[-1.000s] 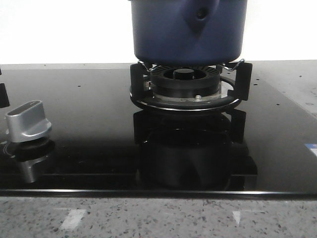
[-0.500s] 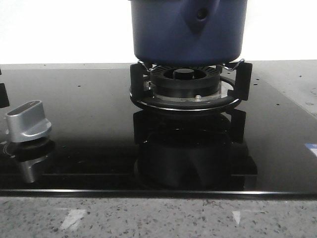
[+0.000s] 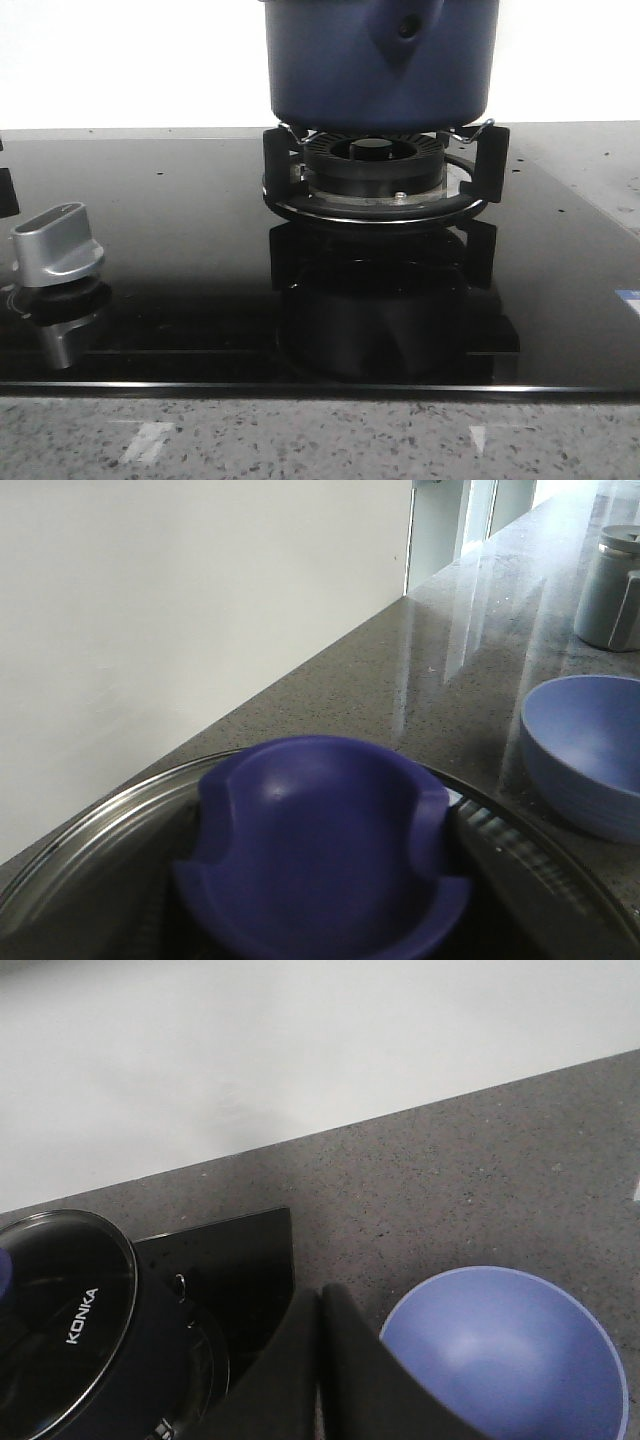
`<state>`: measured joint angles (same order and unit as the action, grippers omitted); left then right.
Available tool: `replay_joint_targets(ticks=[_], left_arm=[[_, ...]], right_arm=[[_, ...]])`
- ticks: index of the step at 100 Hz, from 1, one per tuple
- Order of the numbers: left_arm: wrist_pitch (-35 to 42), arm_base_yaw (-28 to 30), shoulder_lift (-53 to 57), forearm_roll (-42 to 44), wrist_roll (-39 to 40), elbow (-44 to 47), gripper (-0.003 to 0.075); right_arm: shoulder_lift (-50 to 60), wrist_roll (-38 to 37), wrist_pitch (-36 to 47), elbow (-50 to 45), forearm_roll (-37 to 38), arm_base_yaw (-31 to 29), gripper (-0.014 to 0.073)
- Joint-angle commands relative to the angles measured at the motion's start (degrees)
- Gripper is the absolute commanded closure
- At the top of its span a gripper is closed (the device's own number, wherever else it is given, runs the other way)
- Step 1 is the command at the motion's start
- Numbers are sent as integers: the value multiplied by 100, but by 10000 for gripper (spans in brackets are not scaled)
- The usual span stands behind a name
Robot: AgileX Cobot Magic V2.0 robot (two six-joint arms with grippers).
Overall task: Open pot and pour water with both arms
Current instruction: 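Lower the glass lid onto the pot with the left gripper and release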
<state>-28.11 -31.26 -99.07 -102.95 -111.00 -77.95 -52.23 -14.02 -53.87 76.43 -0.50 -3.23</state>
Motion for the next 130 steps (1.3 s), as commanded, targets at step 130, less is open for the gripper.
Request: replay_joint_targets(ticks=[130], left_arm=[[135,208,1521,-421,382,-129,437]], right_arm=[[158,390,377,-82,19,12,664]])
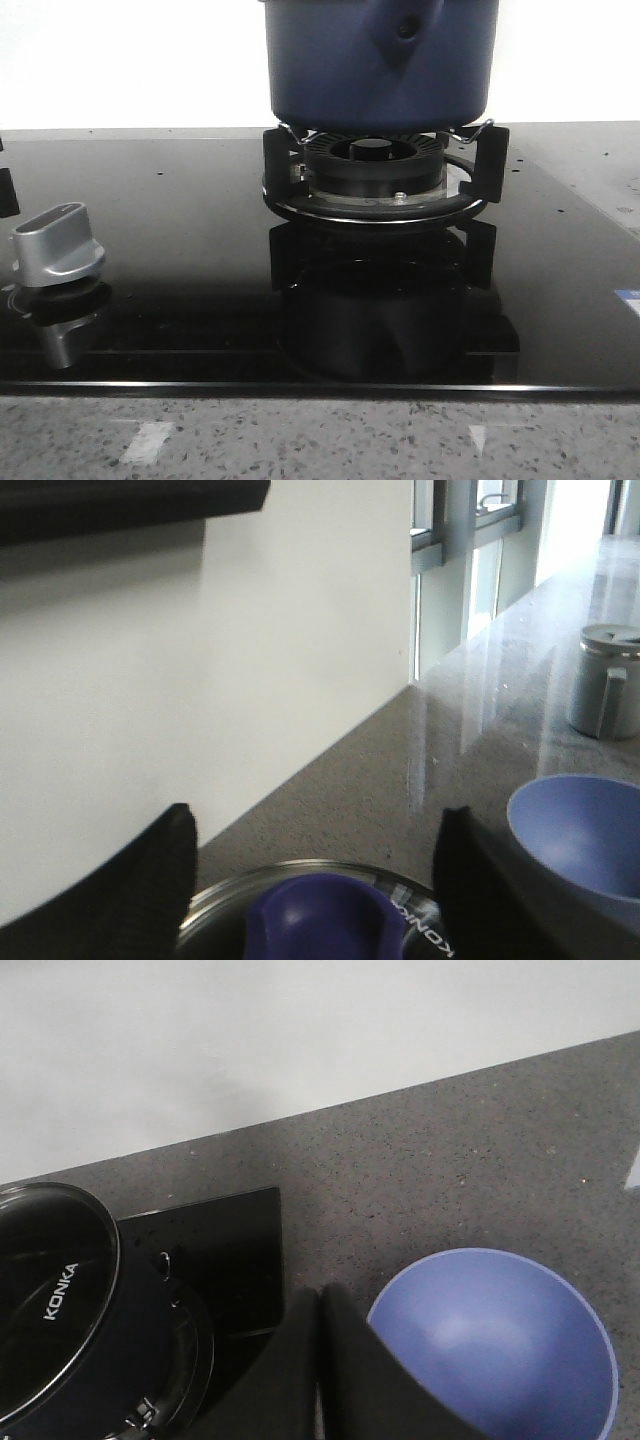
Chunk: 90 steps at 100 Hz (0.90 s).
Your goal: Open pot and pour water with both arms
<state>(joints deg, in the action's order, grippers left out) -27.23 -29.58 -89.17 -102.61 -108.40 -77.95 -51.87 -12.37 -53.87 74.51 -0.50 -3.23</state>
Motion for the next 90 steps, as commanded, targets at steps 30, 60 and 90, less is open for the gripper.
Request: replay_joint_targets(ticks=[30,60,90], left_arm=[[1838,39,2343,-413,122,1137,740],[3115,39,5103,-463,122,3506,740],[3858,39,7111,-463,122,4983,740]], right_arm=[[1024,878,1006,-982,19,406,663],[3057,968,2465,-3071,19,405,664],[4703,968,2955,-4486,19,405,664]])
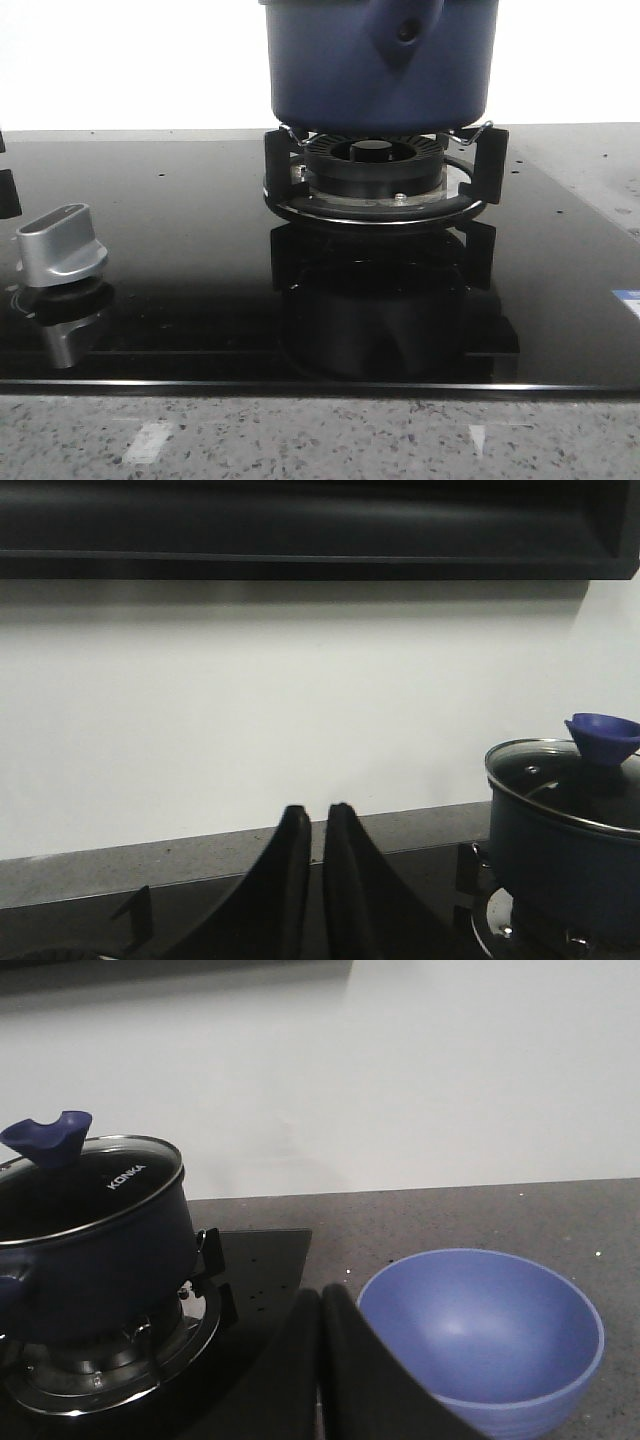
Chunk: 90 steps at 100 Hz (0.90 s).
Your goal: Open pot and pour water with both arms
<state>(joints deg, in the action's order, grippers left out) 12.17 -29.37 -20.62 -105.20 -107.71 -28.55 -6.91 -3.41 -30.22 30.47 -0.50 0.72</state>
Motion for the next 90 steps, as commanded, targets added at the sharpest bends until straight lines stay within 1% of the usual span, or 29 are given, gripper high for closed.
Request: replay_joint_targets(ticks=[1,12,33,90], left_arm=[[-83,19,276,-194,53,56,740],[-56,19,394,-194,43,206,740],[-67,19,394,-194,43,311,740],[-75,19,394,-194,43,311,740]], right_arm=[[251,72,590,-117,19,10,664],[462,72,552,-274,19,10,664],[478,72,100,-282,19,10,664],[478,72,90,-282,19,10,664]])
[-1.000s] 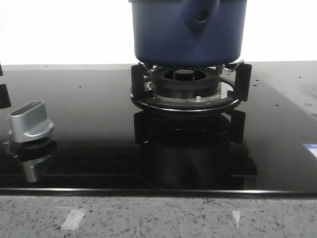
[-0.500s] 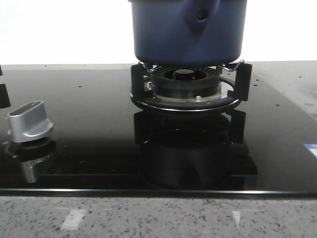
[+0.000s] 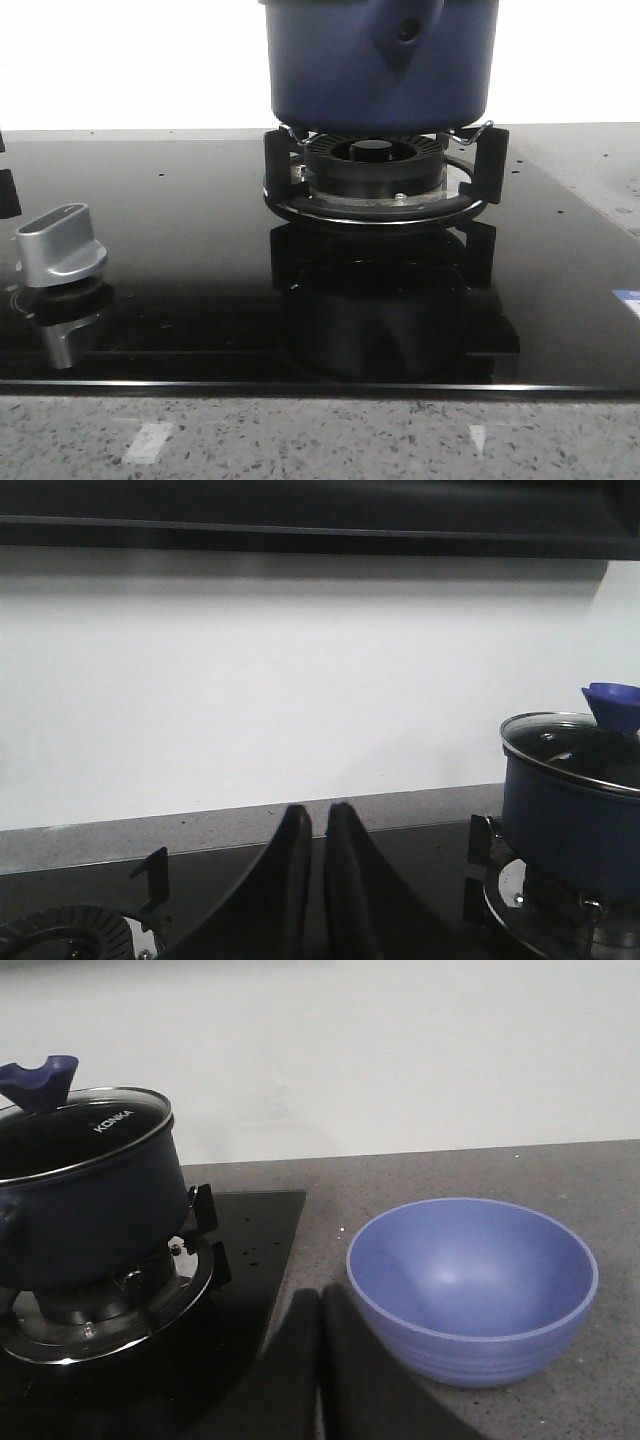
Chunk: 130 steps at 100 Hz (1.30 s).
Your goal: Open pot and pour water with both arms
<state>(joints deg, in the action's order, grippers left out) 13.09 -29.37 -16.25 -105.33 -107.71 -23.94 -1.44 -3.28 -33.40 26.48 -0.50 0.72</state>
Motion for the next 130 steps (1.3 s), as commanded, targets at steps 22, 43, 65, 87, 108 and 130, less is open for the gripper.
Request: replay_joint_targets(ticks=[22,43,65,87,108,130], left_arm=[[-167,19,-43,-181,43,-150,740],[-167,19,-43,-181,43,-138,740],[-269,19,-8,48,43,19,740],[-1484,721,322,6754,6027,706,741],[-2490,2324,749,8641,8723,1574,740],[-2385,3120,1777,8785,9199,2226,740]], right_arm=[[-69,59,408,116,19,10,664],[-69,59,408,116,19,10,664],[-69,59,408,116,19,10,664],[-69,59,408,116,19,10,664],[-69,59,408,116,19,10,664],[-69,59,416,116,19,10,664]])
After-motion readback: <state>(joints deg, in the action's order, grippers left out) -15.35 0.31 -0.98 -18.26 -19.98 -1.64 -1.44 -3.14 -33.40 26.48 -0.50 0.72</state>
